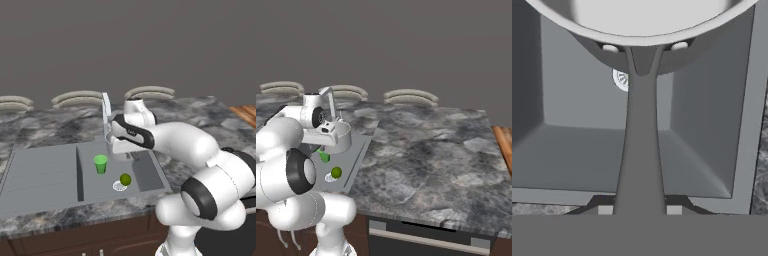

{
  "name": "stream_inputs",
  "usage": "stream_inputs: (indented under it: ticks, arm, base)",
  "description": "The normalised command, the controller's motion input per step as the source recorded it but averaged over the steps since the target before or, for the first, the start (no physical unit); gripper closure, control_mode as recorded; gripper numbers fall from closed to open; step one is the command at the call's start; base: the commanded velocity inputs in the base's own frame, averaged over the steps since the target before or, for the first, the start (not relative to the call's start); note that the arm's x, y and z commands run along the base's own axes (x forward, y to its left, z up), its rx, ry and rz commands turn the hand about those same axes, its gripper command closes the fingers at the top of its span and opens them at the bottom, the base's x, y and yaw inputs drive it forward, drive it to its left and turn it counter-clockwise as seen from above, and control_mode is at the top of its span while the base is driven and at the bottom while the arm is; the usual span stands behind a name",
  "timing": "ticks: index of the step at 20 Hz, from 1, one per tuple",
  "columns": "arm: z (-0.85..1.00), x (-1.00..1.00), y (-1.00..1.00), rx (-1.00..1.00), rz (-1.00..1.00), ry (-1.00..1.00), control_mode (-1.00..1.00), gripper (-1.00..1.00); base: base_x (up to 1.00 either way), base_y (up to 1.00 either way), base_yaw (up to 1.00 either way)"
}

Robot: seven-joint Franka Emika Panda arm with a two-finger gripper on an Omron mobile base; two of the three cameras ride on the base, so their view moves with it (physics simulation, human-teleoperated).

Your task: Pick the cup and saucepan and place them in the sink. Then turn on the water.

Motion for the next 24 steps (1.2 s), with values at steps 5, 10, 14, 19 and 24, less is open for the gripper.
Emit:
stream_inputs:
  ticks: [5, 10, 14, 19, 24]
  arm:
    - [-0.29, 0.02, 0.22, 0.0, 0.01, 0.0, -1.0, 1.0]
    - [-0.29, 0.03, 0.21, 0.0, 0.01, 0.0, -1.0, 1.0]
    - [-0.3, 0.09, 0.18, 0.0, 0.01, 0.0, -1.0, 1.0]
    - [-0.29, 0.09, 0.07, 0.0, 0.03, 0.0, -1.0, 1.0]
    - [-0.24, 0.17, 0.04, 0.0, 0.05, 0.0, -1.0, 1.0]
  base:
    - [0.0, 0.0, 0.0]
    - [0.0, 0.0, 0.0]
    - [0.0, 0.0, 0.0]
    - [0.0, 0.0, 0.0]
    - [0.0, 0.0, 0.0]
